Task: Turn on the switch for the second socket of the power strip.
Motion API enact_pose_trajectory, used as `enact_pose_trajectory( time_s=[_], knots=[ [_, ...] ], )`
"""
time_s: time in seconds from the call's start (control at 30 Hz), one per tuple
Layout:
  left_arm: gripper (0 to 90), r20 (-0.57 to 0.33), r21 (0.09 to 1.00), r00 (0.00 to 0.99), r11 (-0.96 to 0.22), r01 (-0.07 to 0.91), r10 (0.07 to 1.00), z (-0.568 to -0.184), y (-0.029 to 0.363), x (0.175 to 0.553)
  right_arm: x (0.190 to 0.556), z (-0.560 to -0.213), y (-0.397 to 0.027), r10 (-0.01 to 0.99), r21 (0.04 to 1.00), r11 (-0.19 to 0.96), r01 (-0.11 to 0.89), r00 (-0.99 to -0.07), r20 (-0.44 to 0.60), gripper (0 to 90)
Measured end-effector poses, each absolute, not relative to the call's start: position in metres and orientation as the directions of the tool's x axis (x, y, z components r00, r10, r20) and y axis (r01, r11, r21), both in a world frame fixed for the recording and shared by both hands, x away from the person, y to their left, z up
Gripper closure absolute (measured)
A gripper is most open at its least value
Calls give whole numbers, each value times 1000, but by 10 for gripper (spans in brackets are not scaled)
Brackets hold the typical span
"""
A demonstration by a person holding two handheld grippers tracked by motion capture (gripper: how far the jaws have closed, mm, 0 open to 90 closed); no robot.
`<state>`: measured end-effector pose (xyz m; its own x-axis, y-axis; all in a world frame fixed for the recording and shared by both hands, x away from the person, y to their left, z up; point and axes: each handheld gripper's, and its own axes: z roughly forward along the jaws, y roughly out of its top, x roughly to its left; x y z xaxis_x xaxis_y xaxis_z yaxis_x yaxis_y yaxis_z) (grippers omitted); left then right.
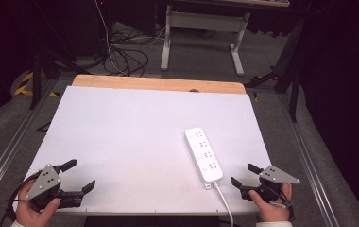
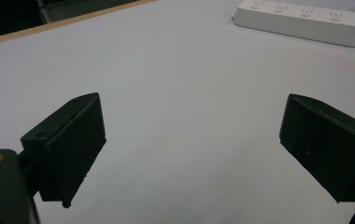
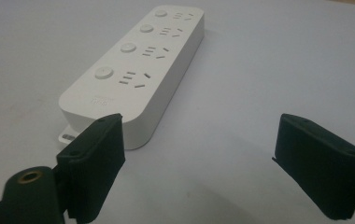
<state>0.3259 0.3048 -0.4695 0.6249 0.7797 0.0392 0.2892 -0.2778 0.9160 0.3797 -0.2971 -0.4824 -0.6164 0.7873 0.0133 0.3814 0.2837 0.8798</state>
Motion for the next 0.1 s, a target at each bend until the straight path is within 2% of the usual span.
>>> enact_pose_trajectory(
  time_s=[0.1],
  knots=[
    [76, 43, 916, 622, -280, 288, 781, -470, 305, 326, 379, -481, -297, 788, 882, 289, 373, -615, 1, 166]
  ],
)
